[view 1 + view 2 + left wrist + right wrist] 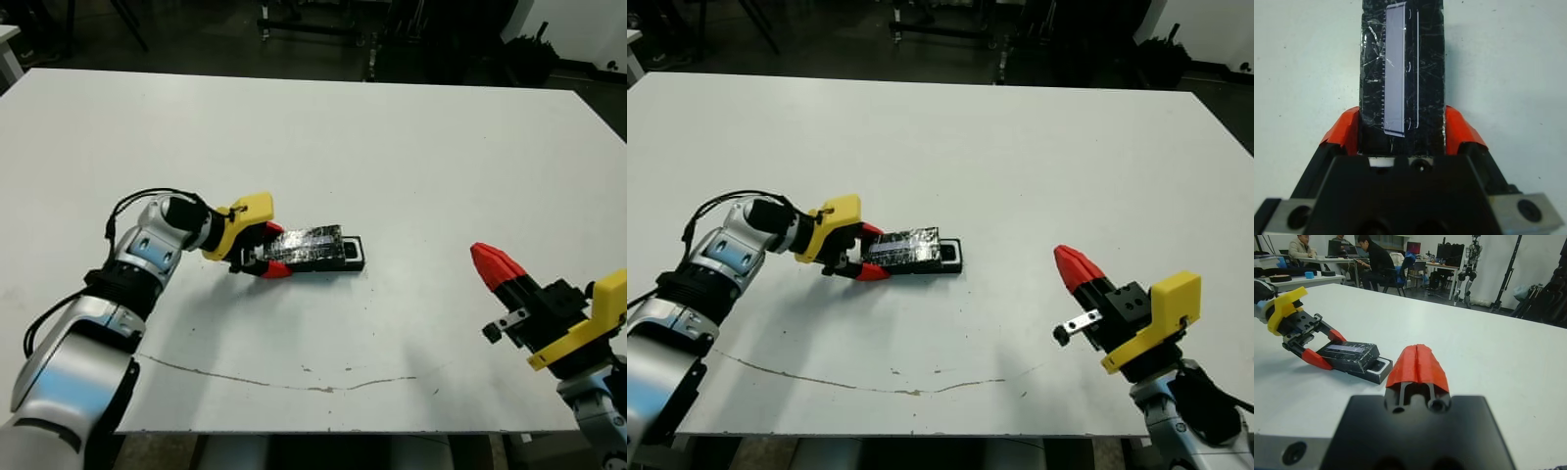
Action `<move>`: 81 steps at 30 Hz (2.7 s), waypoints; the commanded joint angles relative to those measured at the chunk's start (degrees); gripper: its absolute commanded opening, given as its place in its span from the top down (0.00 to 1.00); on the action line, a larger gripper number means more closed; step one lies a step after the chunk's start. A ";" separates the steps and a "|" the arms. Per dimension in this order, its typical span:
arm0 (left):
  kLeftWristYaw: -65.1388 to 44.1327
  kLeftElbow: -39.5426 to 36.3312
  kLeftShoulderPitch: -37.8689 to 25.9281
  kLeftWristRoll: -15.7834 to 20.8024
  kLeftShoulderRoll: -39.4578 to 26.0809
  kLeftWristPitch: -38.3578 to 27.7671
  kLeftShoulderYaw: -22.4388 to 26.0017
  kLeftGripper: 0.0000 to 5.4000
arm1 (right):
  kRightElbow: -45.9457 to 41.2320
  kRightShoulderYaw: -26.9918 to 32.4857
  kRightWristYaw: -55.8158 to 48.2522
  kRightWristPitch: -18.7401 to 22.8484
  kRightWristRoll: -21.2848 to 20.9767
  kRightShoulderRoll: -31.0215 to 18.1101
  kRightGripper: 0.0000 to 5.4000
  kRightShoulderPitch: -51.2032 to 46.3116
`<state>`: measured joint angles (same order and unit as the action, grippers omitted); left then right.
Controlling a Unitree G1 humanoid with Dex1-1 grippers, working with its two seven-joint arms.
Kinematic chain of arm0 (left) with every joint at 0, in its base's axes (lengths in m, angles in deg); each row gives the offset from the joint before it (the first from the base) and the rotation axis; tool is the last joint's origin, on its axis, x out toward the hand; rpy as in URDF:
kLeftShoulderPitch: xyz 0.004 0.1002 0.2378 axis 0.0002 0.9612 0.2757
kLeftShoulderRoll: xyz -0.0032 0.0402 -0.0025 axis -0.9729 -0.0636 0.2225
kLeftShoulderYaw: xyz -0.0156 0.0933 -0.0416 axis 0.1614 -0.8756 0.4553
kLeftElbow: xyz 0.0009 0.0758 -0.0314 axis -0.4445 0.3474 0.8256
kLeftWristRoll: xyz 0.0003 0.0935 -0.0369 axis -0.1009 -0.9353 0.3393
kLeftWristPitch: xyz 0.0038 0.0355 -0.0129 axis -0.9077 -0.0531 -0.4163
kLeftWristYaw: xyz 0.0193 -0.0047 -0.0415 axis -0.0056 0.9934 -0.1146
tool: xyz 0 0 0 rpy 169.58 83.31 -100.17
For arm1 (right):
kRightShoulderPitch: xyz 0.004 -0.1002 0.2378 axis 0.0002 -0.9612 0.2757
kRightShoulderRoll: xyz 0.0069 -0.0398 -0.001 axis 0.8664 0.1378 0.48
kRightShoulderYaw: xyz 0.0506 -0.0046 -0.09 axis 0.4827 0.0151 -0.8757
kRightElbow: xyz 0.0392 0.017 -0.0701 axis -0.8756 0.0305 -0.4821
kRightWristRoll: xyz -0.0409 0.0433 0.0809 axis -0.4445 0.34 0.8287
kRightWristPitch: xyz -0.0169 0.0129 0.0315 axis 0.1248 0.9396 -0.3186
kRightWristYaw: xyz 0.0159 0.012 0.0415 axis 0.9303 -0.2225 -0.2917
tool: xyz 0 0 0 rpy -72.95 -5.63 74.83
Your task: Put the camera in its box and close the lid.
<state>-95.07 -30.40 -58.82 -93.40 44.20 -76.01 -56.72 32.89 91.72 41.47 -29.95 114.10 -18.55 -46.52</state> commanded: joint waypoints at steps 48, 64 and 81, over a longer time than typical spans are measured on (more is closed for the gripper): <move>3.92 18.57 -9.86 -8.41 17.56 -0.69 -7.68 0.10 | -2.37 0.82 0.52 1.30 3.24 -0.63 1.00 -3.00; 3.32 6.19 -4.15 -0.21 13.98 -2.12 -0.53 0.00 | -2.16 0.12 0.27 0.62 2.01 -0.52 1.00 -2.93; 14.72 17.66 3.42 10.30 18.44 4.39 11.83 0.00 | -1.96 0.40 -0.34 0.65 2.30 -0.87 1.00 -2.50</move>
<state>-81.02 -16.73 -59.70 -81.49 62.87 -75.64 -44.20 30.75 91.80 41.40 -29.46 116.27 -18.77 -49.05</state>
